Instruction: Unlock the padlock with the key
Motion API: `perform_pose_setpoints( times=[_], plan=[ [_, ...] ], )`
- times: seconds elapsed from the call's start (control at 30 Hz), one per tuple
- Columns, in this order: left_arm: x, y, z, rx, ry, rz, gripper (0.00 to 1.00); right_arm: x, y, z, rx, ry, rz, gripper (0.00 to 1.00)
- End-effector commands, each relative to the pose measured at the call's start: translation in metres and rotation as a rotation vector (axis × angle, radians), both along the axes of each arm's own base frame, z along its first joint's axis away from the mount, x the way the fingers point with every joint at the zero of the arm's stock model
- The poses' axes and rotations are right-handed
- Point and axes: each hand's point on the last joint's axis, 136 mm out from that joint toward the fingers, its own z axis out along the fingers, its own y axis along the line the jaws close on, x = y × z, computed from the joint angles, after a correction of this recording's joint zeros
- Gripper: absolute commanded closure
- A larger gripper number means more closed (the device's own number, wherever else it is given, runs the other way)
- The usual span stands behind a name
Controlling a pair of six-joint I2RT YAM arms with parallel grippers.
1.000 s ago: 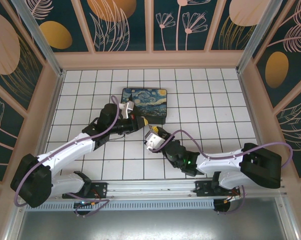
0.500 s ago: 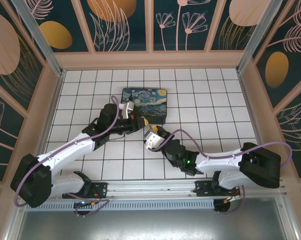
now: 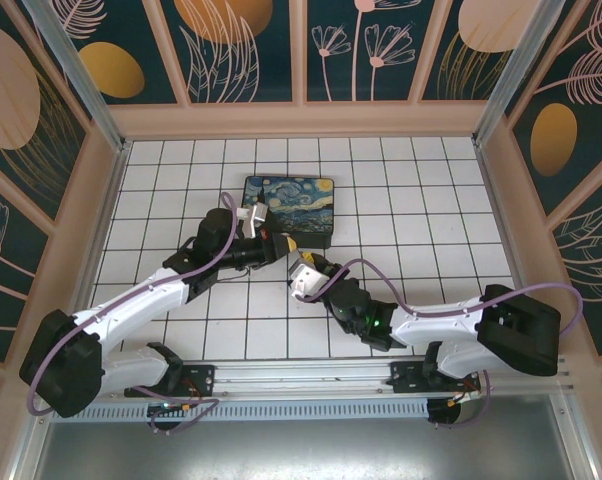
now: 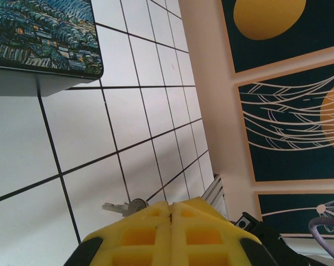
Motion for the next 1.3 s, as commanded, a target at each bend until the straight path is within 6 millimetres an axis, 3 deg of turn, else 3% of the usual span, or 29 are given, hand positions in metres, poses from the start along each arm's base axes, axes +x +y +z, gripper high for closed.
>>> perform_pose_setpoints(
  times=[0.0,0.07,0.23,0.5,0.7,0.8,0.93,1.0,1.07,1.27],
  plan=[
    [-0.006,-0.002,0.005,-0.032,-0.003,-0.019,1.00,0.006,0.004,0.025,0.082,-0.026,-0.024,0.92],
    [-0.005,0.000,0.003,-0.029,0.003,-0.006,1.00,0.005,0.007,0.023,0.078,-0.013,-0.015,0.94],
    [-0.001,0.004,0.001,-0.002,-0.008,0.024,0.64,0.003,0.007,0.019,0.112,0.052,-0.003,0.99],
    [0.013,0.020,0.003,0.042,-0.051,0.073,0.40,-0.001,-0.008,0.020,0.321,0.315,0.067,1.00],
    [0.007,0.008,0.031,0.000,-0.258,-0.072,0.41,-0.013,-0.020,0.034,0.648,0.690,0.267,1.00],
    [0.002,-0.004,0.044,-0.083,-0.329,-0.154,0.41,-0.017,-0.028,0.038,0.730,0.830,0.332,1.00],
    [0.002,-0.019,0.059,-0.189,-0.391,-0.240,0.40,-0.033,-0.024,0.046,0.779,0.991,0.468,1.00],
    [-0.001,-0.024,0.070,-0.235,-0.425,-0.273,0.40,-0.038,-0.023,0.048,0.789,1.037,0.502,1.00],
    [0.001,-0.027,0.068,-0.232,-0.421,-0.290,0.41,-0.044,-0.021,0.052,0.802,1.064,0.550,1.00],
    [-0.010,-0.026,0.067,-0.254,-0.425,-0.338,0.53,-0.048,-0.023,0.054,0.861,1.097,0.601,1.00]
  ],
)
